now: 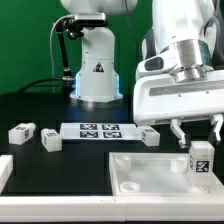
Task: Assemble square table
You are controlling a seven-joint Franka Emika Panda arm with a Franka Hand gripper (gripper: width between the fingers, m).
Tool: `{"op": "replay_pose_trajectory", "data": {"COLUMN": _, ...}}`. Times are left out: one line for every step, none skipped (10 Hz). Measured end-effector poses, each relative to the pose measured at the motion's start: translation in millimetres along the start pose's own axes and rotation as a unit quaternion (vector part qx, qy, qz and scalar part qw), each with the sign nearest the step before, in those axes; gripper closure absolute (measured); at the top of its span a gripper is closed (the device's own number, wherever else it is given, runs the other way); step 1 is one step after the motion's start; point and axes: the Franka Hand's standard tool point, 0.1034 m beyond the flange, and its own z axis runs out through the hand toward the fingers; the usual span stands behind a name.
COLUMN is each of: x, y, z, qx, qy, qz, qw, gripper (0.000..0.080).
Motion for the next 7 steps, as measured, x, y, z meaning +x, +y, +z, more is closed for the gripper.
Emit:
{"op": "replay_pose_trajectory", "data": {"x": -0.5, "y": -0.3, "z": 0.2, "qx": 0.000, "qy": -0.001, "qz": 0.000, "qw": 1.000, "gripper": 0.0296}}
{"op": "replay_pose_trajectory", "data": {"x": -0.7, "y": -0.2, "z": 0.2, "qx": 0.000, "qy": -0.001, "qz": 0.000, "qw": 1.000, "gripper": 0.0296}}
{"op": "replay_pose_trajectory", "data": {"x": -0.9, "y": -0.2, "z": 0.3, "qx": 0.000, "qy": -0.001, "qz": 0.000, "qw": 1.000, "gripper": 0.0177}}
{"op": "replay_pose_trajectory", "data": {"x": -1.0, "y": -0.1, "z": 0.4, "qx": 0.000, "qy": -0.001, "qz": 0.000, "qw": 1.000, "gripper": 0.0158}}
{"op": "replay_pose_trajectory", "data": {"x": -1.2, "y": -0.1, "z": 0.5, "qx": 0.000, "qy": -0.001, "qz": 0.000, "qw": 1.000, "gripper": 0.0152}}
{"op": "replay_pose_trajectory", "data": {"x": -1.3, "y": 0.0, "z": 0.6, "qx": 0.000, "qy": -0.002, "qz": 0.000, "qw": 1.000, "gripper": 0.0152}}
{"op": "replay_pose_trajectory", "data": {"x": -1.5, "y": 0.0, "z": 0.7, "qx": 0.000, "qy": -0.002, "qz": 0.000, "qw": 1.000, "gripper": 0.0151}}
